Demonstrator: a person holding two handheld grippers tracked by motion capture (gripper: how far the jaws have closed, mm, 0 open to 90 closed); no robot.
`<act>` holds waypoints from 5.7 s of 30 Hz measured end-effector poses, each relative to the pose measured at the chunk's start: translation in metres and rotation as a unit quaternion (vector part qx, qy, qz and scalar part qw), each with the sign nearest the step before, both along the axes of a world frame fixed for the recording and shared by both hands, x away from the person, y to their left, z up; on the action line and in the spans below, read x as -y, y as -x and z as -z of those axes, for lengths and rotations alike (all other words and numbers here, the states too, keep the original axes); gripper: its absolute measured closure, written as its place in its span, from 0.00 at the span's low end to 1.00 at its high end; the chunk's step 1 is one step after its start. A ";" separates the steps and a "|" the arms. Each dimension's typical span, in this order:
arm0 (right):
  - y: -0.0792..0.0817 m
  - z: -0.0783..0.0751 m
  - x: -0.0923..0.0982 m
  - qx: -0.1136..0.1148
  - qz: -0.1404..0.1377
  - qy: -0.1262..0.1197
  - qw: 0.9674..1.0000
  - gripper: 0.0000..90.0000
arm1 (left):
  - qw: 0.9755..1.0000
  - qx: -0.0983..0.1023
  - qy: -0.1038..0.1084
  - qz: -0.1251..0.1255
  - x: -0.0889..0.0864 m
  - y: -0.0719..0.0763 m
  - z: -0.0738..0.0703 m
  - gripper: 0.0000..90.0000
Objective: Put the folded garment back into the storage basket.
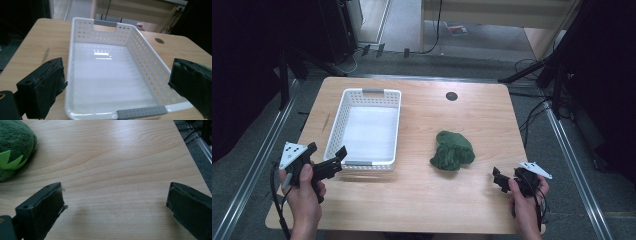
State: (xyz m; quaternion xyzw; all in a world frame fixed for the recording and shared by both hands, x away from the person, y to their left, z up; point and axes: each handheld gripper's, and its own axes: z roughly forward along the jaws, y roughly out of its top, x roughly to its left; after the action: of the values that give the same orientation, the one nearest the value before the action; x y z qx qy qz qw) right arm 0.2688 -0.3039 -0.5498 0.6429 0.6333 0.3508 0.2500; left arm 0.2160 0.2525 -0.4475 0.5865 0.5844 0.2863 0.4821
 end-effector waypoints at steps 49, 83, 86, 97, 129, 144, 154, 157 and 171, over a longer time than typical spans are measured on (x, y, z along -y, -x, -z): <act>-0.001 0.000 0.000 -0.001 -0.001 -0.003 1.000 0.01 | 0.986 -0.041 -0.001 0.160 0.169 -0.073 0.007 0.01; -0.001 0.000 0.002 -0.004 -0.003 -0.007 1.000 0.01 | 0.962 -0.137 -0.092 0.218 0.285 -0.102 0.080 0.00; -0.001 0.000 0.002 -0.004 -0.003 -0.008 1.000 0.01 | 0.961 -0.138 -0.093 0.219 0.287 -0.102 0.082 0.00; -0.002 0.000 0.002 -0.004 -0.002 -0.006 1.000 0.01 | 0.956 -0.177 -0.130 0.195 0.304 -0.109 0.092 0.00; -0.002 0.000 0.002 -0.004 -0.002 -0.005 1.000 0.01 | 0.971 -0.101 -0.112 0.187 0.287 -0.096 0.051 0.30; -0.002 0.000 0.002 -0.005 -0.001 -0.006 1.000 0.01 | 0.980 -0.063 -0.084 0.170 0.250 -0.093 0.006 0.30; -0.002 0.000 0.002 -0.004 -0.002 -0.005 1.000 0.01 | 0.987 -0.043 -0.073 0.139 0.211 -0.095 -0.014 0.30; -0.002 0.000 0.002 -0.002 -0.003 -0.004 1.000 0.01 | 0.988 -0.041 -0.069 0.132 0.202 -0.096 -0.017 0.30; 0.002 -0.002 -0.001 0.041 -0.012 0.001 0.999 0.03 | 0.996 -0.041 -0.056 0.060 0.132 -0.102 -0.024 0.30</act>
State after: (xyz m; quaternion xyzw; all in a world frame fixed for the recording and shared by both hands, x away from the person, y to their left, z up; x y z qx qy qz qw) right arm 0.2664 -0.3024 -0.5476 0.6201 0.6305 0.3795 0.2719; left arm 0.3182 0.1203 -0.4237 0.6583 0.5503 0.2648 0.4401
